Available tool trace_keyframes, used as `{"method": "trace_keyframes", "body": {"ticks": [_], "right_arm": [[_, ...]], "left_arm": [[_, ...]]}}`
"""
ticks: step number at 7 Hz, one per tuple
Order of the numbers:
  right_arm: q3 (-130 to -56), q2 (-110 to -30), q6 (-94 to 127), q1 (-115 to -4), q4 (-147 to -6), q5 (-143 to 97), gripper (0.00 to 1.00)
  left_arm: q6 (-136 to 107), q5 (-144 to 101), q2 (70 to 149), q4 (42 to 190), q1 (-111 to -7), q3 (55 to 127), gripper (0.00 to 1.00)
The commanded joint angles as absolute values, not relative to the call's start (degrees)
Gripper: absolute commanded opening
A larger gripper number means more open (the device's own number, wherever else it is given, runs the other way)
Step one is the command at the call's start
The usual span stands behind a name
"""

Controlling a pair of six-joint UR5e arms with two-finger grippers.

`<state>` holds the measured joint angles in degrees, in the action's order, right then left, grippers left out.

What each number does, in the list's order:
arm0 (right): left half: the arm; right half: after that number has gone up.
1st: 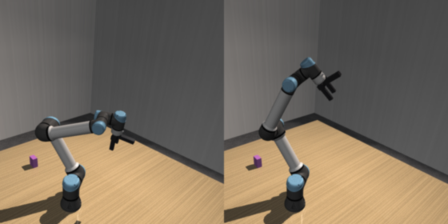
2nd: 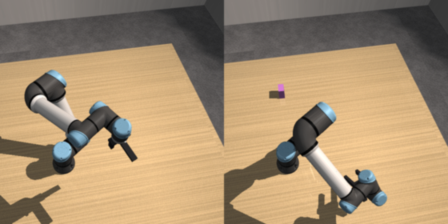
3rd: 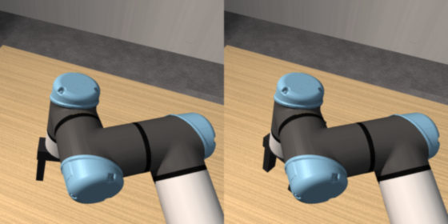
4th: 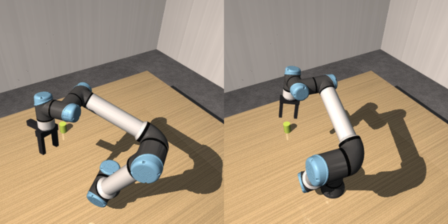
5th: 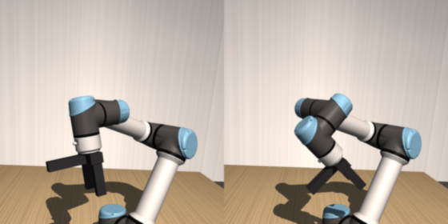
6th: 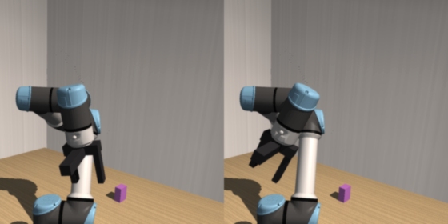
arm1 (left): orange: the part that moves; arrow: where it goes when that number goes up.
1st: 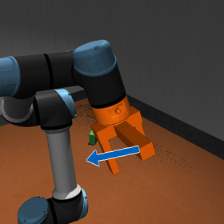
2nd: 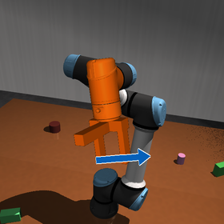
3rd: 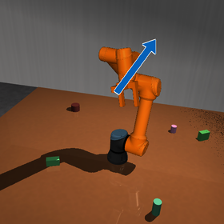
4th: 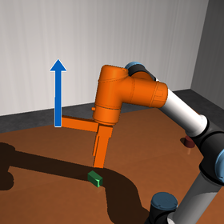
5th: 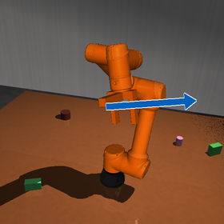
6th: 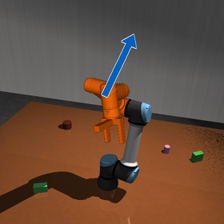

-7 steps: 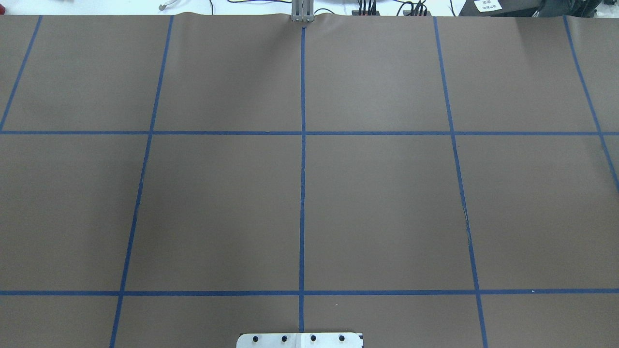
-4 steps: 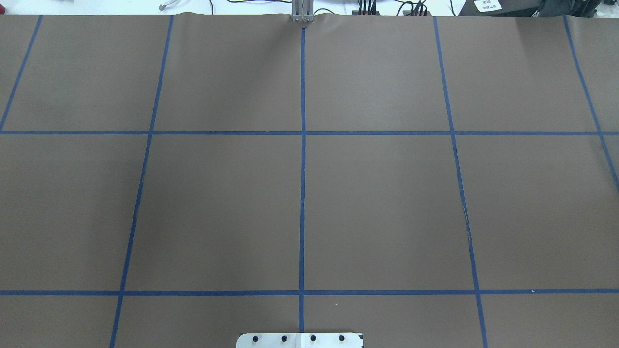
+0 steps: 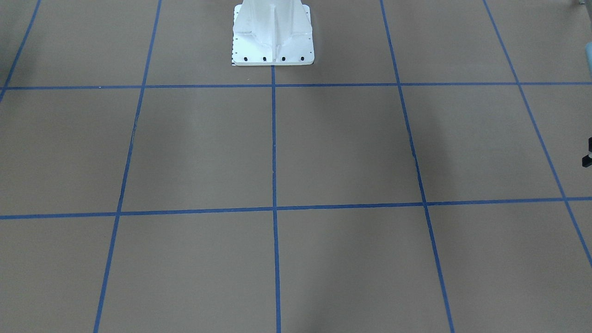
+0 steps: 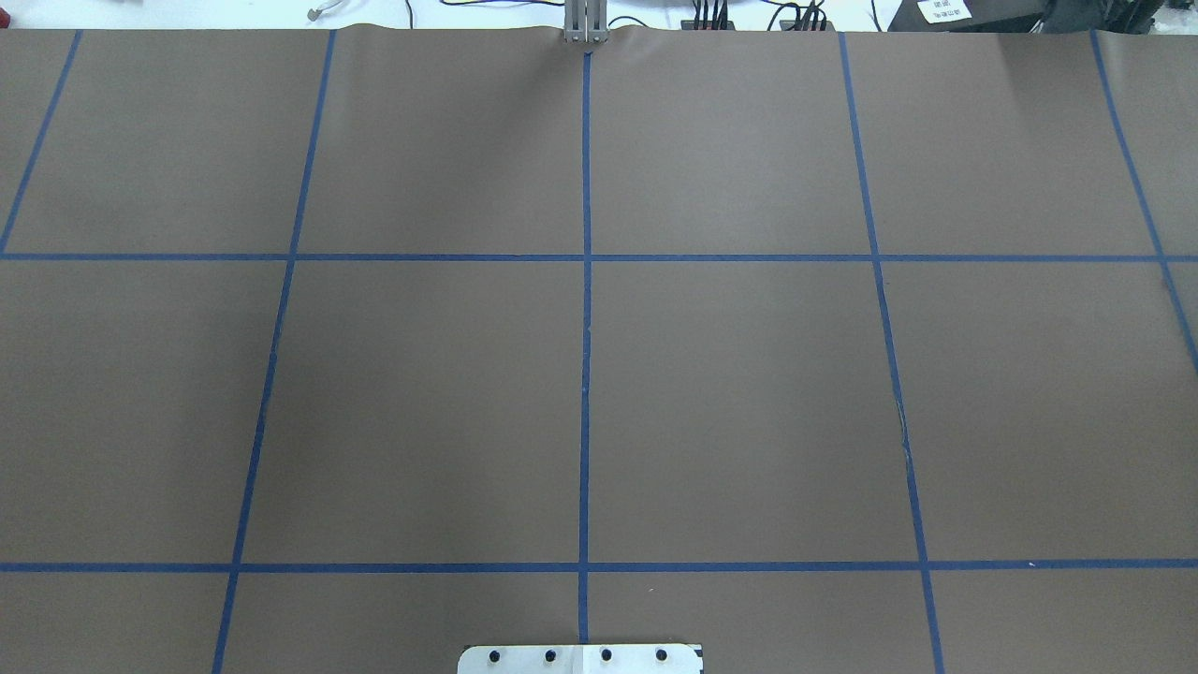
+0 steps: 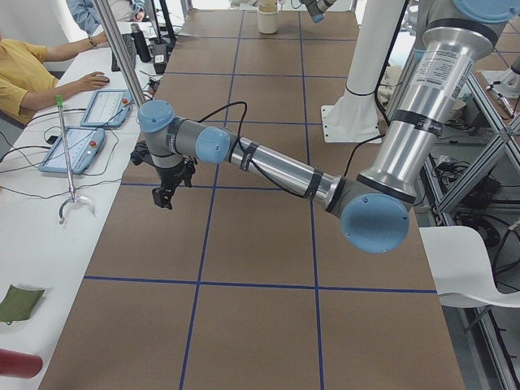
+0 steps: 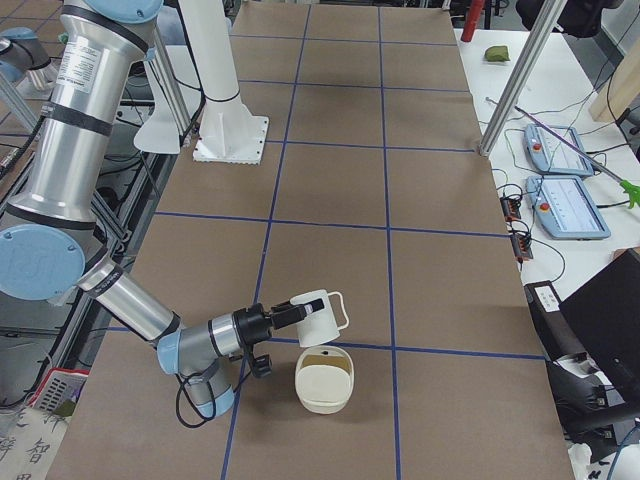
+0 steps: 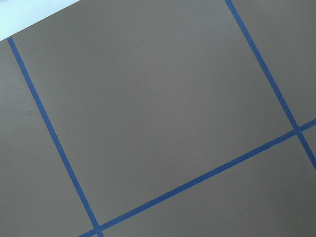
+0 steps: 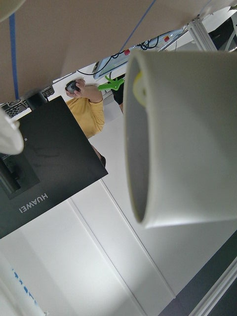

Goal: Left arm hands cup to right arm to dump lemon

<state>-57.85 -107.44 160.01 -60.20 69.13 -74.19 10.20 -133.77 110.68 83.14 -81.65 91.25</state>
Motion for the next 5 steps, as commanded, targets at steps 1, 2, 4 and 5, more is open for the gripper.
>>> {"method": "trace_keyframes", "body": {"ticks": [1, 2, 4, 5], "right_arm": [[-57.83, -107.40, 165.38, -60.21, 69.78, -72.17, 0.00], [-57.75, -107.40, 166.54, -60.21, 71.26, -71.98, 0.00], [-57.74, -107.40, 167.08, -60.21, 72.50, -70.59, 0.00], [-57.74, -107.40, 167.34, -60.21, 72.86, -70.23, 0.00]], "left_arm": [[10.20, -133.77, 110.74, 83.14, -81.65, 91.14, 1.00], [10.20, -133.77, 110.74, 83.14, -81.65, 91.14, 1.00], [10.20, -133.77, 110.74, 83.06, -81.65, 91.14, 1.00], [10.20, -133.77, 110.74, 83.06, -81.65, 91.14, 1.00]]}}
